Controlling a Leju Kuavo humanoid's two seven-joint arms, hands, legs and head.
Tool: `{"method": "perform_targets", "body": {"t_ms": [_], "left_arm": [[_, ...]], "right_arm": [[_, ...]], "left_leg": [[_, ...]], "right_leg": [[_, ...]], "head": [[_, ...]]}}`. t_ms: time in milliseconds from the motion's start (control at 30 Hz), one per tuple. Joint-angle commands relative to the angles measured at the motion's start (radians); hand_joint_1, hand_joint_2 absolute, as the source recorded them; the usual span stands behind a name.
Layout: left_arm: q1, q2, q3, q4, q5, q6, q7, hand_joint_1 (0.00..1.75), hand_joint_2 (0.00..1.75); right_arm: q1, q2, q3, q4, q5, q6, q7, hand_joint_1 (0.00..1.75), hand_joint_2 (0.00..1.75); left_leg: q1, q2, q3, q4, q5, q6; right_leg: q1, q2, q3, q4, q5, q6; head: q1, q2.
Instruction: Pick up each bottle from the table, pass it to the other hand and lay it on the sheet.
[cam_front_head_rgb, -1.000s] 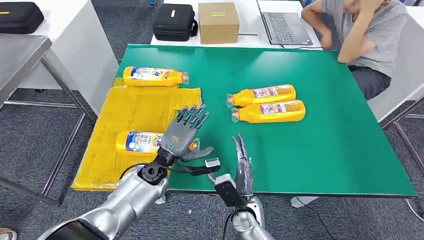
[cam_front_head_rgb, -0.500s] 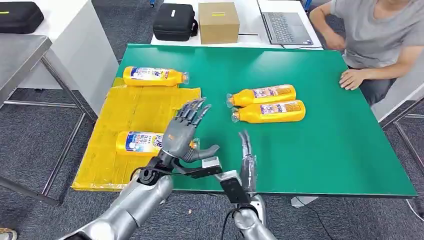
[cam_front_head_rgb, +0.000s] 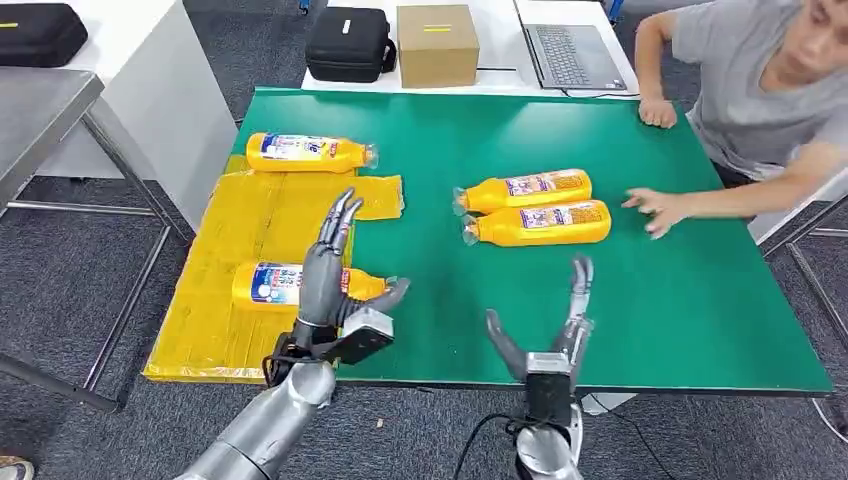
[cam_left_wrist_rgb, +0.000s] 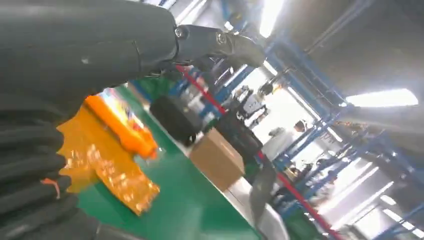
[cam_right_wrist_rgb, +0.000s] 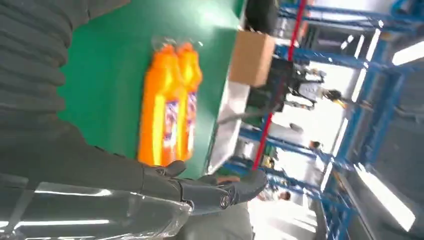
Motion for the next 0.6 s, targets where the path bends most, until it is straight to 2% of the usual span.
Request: {"method": "perform_targets", "body": {"t_ms": [33,200,600], "left_arm": [[0.008,0.033,0.006,-0.017,0.072,-0.049,-0.019,0.0,1.75],[-0.008,0.035,-0.007,0.02,0.158,-0.068,-0.044,0.0,1.75],[0.026,0.047,-0.008,-0.016,0.234,-0.099,-0.044,0.0,1.75]], "right_arm": [[0.03,-0.032,-0.017,-0.105,-0.03,0.0,0.0,0.0,1.75],[0.035,-0.064,0.049,-0.127,-0.061,0.0,0.0,0.0,1.75],[0.063,-0.069,0.048,-0.153,-0.074,0.0,0.0,0.0,1.75]], "left_leg": [[0.0,0.001,0.005,0.0,-0.002,-0.002],[0.0,0.002,0.004,-0.001,-0.002,-0.001],[0.0,0.002,0.005,0.0,-0.002,-0.002]], "right_leg": [[0.0,0.001,0.004,0.0,-0.002,-0.002],[0.0,0.001,0.004,0.0,-0.001,-0.001],[0.0,0.001,0.004,0.0,-0.002,-0.001]], "head": [[0.0,0.0],[0.0,0.0],[0.0,0.0]]}}
